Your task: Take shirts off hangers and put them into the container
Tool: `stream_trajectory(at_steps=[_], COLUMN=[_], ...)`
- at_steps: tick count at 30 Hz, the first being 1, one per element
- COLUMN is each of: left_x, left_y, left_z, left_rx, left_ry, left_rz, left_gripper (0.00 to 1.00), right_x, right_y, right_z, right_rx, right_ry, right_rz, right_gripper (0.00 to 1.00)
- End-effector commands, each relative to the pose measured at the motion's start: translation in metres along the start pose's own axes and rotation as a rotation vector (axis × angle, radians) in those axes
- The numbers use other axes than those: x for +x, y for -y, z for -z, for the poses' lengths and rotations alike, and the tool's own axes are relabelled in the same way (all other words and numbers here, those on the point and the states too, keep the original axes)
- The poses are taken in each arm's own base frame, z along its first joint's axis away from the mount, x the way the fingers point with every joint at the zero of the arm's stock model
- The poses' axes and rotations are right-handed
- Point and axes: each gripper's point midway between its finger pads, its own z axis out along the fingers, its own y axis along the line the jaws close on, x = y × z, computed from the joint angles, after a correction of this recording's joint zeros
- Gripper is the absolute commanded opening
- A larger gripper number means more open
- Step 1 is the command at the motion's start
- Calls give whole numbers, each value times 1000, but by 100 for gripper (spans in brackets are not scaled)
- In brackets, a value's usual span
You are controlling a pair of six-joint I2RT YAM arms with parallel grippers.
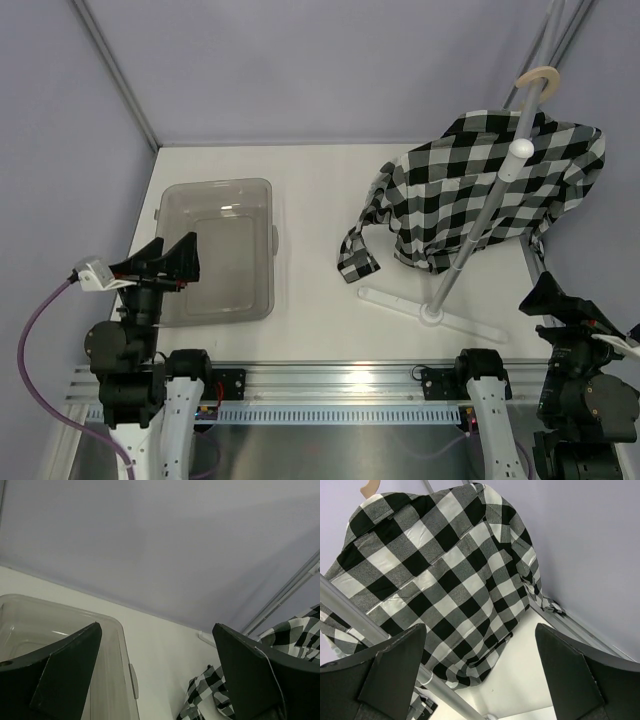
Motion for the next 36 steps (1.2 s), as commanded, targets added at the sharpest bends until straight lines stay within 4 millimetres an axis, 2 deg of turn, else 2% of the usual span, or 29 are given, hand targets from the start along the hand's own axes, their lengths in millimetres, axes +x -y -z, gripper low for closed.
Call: stream_trajectory(at_steps=[1,3,4,5,7,9,10,11,12,15,16,17,18,19,20,21,22,23,24,25,26,27,28,29,30,31,33,35,36], left_x=[10,18,33,29,31,32,32,34,20,23,12,27,37,25,29,61,45,50,80,84,69,99,101,91,106,110,117,113,138], left_y=[0,4,9,21,36,47,56,57,66,70,94,95,118,134,144,162,184,196,208,218,237,245,254,267,277,279,290,301,292], left_z=[-9,-14,-22,-27,-39,-44,-43,-50,-54,-77,-79,-97,-98,-107,-116,-129,-137,-145,-157,-164,-171,-176,-179,-183,-182,-183,-181,-173,-160], left_rx=[-25,-33,-6,51,121,176,222,225,256,280,355,374,452,467,496,524,568,603,634,660,710,722,750,795,855,863,924,969,1002], left_ry=[-81,-135,-221,-232,-266,-281,-305,-331,-314,-380,-391,-445,-493,-473,-476,-568,-551,-567,-643,-648,-607,-683,-685,-651,-673,-673,-668,-669,-710], left_rz=[71,162,174,178,252,318,318,306,256,185,171,148,139,111,38,30,18,10,16,13,-10,-22,-36,-63,-63,-59,15,152,202], left_gripper=[99,99,99,99,99,99,99,99,99,99,99,99,99,99,99,99,99,99,99,99,99,99,99,99,99,99,99,99,99], right_x=[-4,-9,-11,-14,-16,-21,-17,-16,-14,-5,-7,-6,-8,-7,-11,-11,-12,-12,-13,-14,-14,-15,-15,-15,-15,-15,-16,-17,-16], right_y=[-5,-9,-11,-13,-13,-19,-30,-38,-44,-47,-43,-39,-38,-41,-45,-47,-49,-49,-48,-48,-46,-45,-43,-43,-43,-43,-43,-43,-43], right_z=[-1,-3,-5,-5,-11,-8,-7,-6,-5,-3,-2,-1,-1,2,4,5,5,4,3,1,1,1,1,1,2,2,2,2,2], right_rx=[-23,-37,-41,-40,-9,-25,-84,-130,-163,-191,-168,-143,-133,-164,-193,-209,-214,-211,-201,-195,-185,-181,-174,-175,-176,-178,-175,-172,-177], right_ry=[17,31,29,31,21,7,-25,-48,-59,-104,-104,-107,-99,-98,-84,-83,-85,-89,-91,-95,-98,-97,-97,-92,-87,-83,-82,-84,-89], right_rz=[8,14,16,-2,-30,-57,-49,-10,-7,20,21,-5,-14,-10,10,9,9,17,22,27,42,50,56,56,53,50,50,49,52], right_gripper=[99,99,100,99,99,99,99,99,99,100,99,99,99,99,100,99,100,100,99,99,99,99,99,100,99,99,99,100,99])
